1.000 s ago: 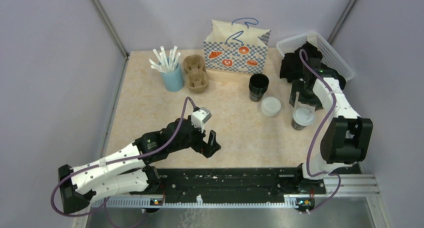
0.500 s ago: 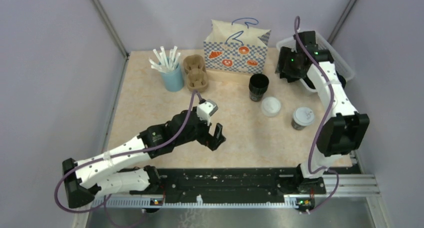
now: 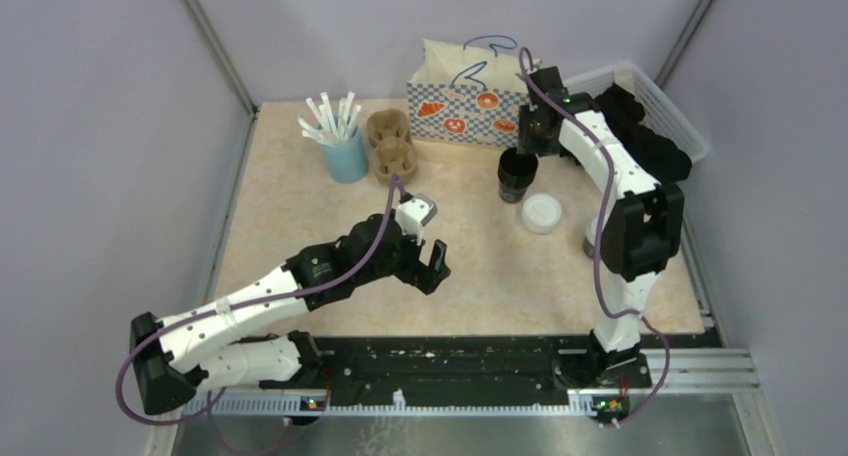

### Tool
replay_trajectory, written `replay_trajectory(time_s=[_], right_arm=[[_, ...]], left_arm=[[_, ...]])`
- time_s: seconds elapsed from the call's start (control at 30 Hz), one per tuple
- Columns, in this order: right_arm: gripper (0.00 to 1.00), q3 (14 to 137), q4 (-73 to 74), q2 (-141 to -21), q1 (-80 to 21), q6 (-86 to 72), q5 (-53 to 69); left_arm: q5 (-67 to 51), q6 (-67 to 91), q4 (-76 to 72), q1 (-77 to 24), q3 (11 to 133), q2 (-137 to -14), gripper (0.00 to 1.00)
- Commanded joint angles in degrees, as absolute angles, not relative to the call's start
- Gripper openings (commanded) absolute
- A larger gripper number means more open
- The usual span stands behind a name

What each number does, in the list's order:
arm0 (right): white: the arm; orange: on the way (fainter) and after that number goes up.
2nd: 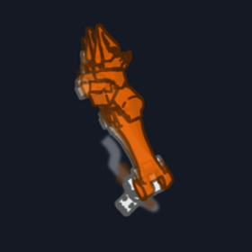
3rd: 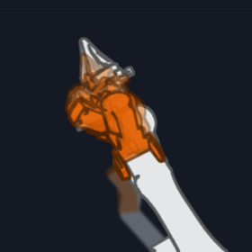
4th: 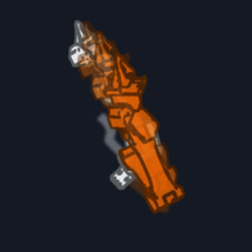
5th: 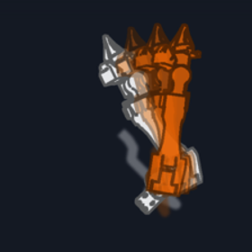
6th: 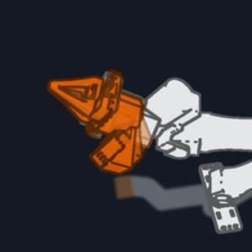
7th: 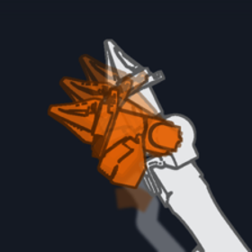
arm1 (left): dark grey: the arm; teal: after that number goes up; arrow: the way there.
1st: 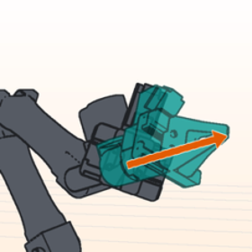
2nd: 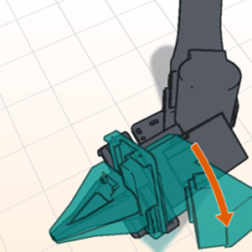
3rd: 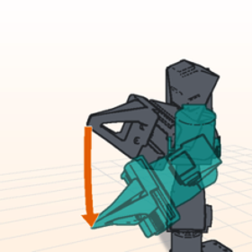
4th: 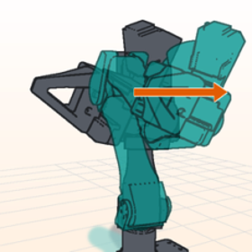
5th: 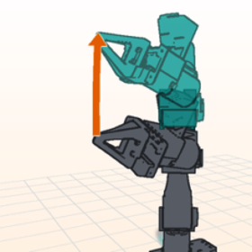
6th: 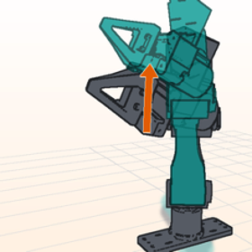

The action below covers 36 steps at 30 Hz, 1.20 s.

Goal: Pack the takeout coffee
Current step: Pick up the coffee cup.

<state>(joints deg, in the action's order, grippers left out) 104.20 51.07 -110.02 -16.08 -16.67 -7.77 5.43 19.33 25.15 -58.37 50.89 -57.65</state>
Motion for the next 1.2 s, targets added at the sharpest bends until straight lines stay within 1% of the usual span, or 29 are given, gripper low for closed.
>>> replay_trajectory(time_s=[0.0,0.03,0.1,0.17,0.4,0.7,0.73,0.83,1.07,1.17], right_arm=[[0.40,108.1,52.5,-110.7,-18.8,-13.5,-18.2],[0.39,108.2,52.5,-110.8,-19.3,-12.9,-19.6],[0.33,108.8,53.1,-111.7,-19.9,-12.0,-20.9],[0.30,109.4,53.9,-112.4,-20.2,-11.5,-21.8],[0.28,110.8,54.5,-114.0,-20.3,-10.4,-21.8],[0.08,111.3,54.9,-114.0,-20.9,-9.7,-22.4],[0.07,111.1,54.9,-114.0,-21.0,-9.7,-22.3],[0.08,110.8,54.9,-114.0,-20.9,-9.7,-22.2],[0.18,109.7,54.5,-114.1,-20.9,-9.7,-21.9],[0.19,109.4,54.6,-114.0,-21.0,-9.7,-21.5]], left_arm=[[5.4,18.5,24.4,-57.5,53.1,-57.2,0.99],[5.3,18.4,24.3,-57.4,53.1,-57.3,0.99],[5.1,18.2,24.3,-57.2,53.1,-57.4,0.99],[4.9,18.0,24.2,-56.8,53.1,-57.4,0.99],[4.1,17.5,24.2,-56.0,53.2,-57.5,0.99],[3.7,17.5,24.2,-55.5,53.1,-57.2,0.99],[3.7,17.5,24.1,-55.5,53.1,-57.2,0.99],[3.6,17.5,24.0,-55.5,53.1,-57.2,0.99],[3.3,17.7,24.0,-55.5,52.8,-56.9,0.99],[3.1,17.8,24.0,-55.5,52.8,-56.8,0.99]])
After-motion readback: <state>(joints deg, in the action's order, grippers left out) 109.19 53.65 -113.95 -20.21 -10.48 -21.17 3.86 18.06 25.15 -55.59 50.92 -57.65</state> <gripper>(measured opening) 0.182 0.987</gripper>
